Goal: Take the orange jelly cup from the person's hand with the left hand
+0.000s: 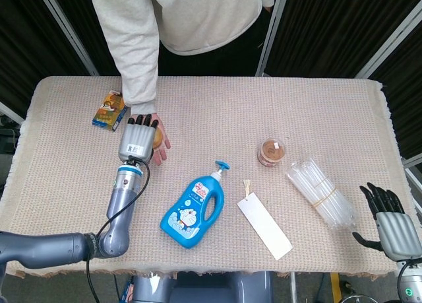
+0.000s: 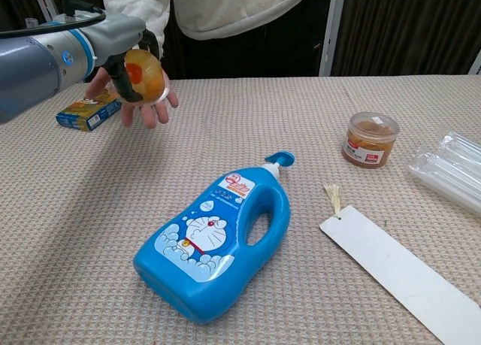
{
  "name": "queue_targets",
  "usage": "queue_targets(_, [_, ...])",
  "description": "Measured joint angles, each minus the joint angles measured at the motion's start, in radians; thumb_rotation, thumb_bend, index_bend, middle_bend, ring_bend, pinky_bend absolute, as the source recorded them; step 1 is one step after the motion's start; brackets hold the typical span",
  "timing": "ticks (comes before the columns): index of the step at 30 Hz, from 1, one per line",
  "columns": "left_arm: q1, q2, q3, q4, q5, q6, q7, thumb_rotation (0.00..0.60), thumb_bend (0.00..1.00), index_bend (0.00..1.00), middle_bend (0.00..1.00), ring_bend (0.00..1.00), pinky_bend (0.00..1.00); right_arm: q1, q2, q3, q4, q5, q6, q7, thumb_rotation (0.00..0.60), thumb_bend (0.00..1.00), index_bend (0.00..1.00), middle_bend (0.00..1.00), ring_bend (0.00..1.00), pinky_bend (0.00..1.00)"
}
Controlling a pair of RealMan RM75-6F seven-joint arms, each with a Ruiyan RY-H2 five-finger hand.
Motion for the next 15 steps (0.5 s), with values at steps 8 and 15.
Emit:
queue_targets(8, [0.009, -0.009, 0.048, 0.028, 0.192, 0.038, -0.106, 0.6, 0.54, 0.79, 0.54, 0.5, 0.51, -0.001, 0.001, 0.001, -0.001, 0.005, 0.0, -0.001, 0.6, 0.1, 0.05, 0.0, 0.0, 0.0])
queue_targets(15, [0.057, 0.055, 0.101, -0.076, 0.335, 0.08, -0.191, 0.6, 0.54, 0.8, 0.54, 0.5, 0.51, -0.002, 0.001, 0.002, -0.001, 0.006, -0.001, -0.003, 0.6, 0.1, 0.05, 0.0, 0.0, 0.0])
